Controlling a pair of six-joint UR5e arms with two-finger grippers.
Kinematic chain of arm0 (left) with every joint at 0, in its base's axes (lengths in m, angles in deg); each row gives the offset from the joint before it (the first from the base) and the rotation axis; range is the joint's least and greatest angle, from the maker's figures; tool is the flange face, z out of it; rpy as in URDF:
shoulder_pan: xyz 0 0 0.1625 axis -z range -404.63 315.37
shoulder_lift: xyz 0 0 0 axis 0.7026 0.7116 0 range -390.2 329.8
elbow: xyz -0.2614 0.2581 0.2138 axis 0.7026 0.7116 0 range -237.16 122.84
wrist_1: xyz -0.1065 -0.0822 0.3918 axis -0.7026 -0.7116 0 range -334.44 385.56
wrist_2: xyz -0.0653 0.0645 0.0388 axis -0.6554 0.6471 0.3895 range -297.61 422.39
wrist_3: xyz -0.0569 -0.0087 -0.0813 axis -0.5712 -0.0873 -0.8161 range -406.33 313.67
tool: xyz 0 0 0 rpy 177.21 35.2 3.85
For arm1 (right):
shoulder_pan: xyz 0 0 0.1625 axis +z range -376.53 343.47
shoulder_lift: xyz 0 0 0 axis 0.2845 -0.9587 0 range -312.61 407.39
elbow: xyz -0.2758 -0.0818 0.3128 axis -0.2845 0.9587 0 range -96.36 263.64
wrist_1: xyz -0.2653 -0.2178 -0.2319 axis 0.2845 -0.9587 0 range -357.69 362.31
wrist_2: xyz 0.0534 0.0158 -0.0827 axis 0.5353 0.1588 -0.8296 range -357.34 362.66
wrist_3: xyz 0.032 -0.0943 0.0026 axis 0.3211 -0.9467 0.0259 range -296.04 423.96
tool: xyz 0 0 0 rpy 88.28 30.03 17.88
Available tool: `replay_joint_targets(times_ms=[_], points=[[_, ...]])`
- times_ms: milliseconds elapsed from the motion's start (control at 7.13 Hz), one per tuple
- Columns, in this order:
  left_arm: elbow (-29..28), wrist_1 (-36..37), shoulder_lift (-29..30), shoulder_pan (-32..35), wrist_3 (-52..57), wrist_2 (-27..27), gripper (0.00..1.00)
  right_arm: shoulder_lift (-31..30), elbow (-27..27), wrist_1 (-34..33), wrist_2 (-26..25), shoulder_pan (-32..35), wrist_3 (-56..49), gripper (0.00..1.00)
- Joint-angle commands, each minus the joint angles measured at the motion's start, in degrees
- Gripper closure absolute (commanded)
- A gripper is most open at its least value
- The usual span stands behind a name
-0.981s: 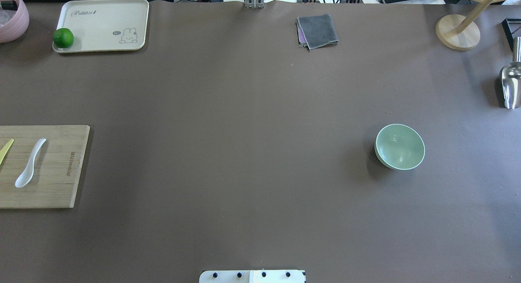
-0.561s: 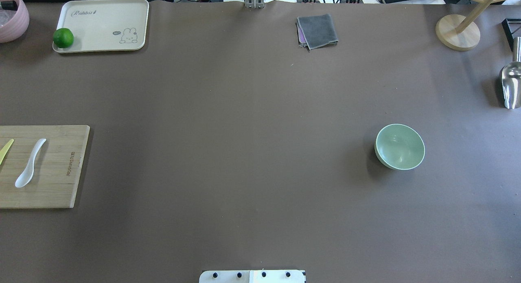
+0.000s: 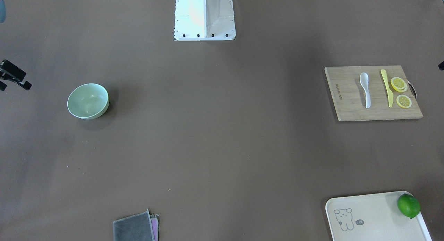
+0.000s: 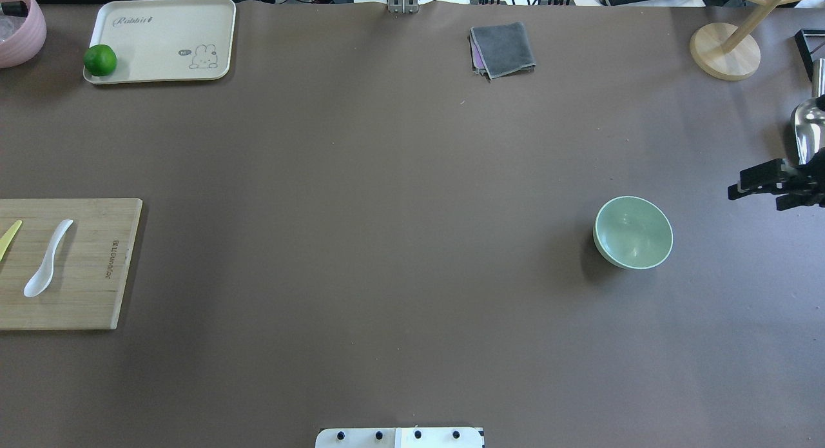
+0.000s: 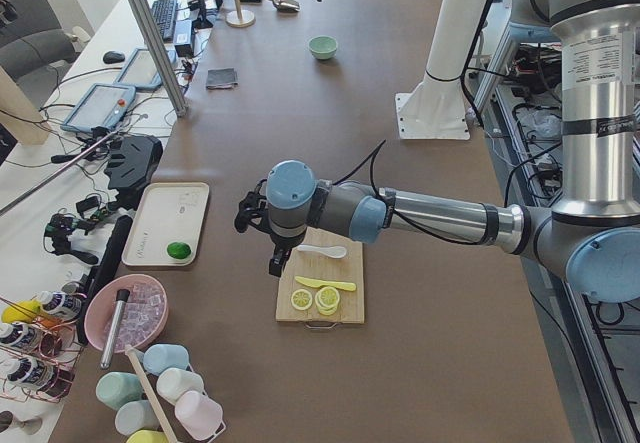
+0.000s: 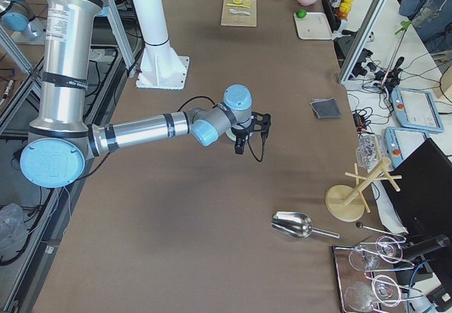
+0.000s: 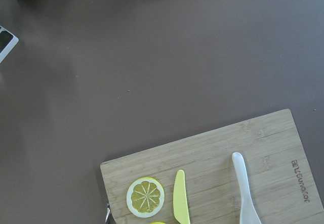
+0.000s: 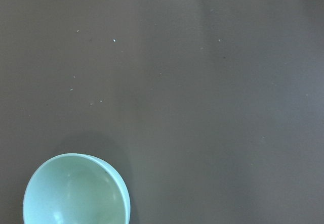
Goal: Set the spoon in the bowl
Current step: 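Reach the right gripper to the pale green bowl and grip its rim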
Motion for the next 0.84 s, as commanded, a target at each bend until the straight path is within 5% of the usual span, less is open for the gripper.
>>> replay_joint_targets(times_ms=[0,701], points=[[-0.21,0.08,0.60,-0.24,-0.32,0.17,0.02,3.84,4.58,0.41,-4.16,-6.77,1.39,0.06],[-0.30,0.08,0.87,-0.24,-0.50,0.17,0.02,5.87,7.16,0.41,-5.76,-11.62,1.39,0.22]])
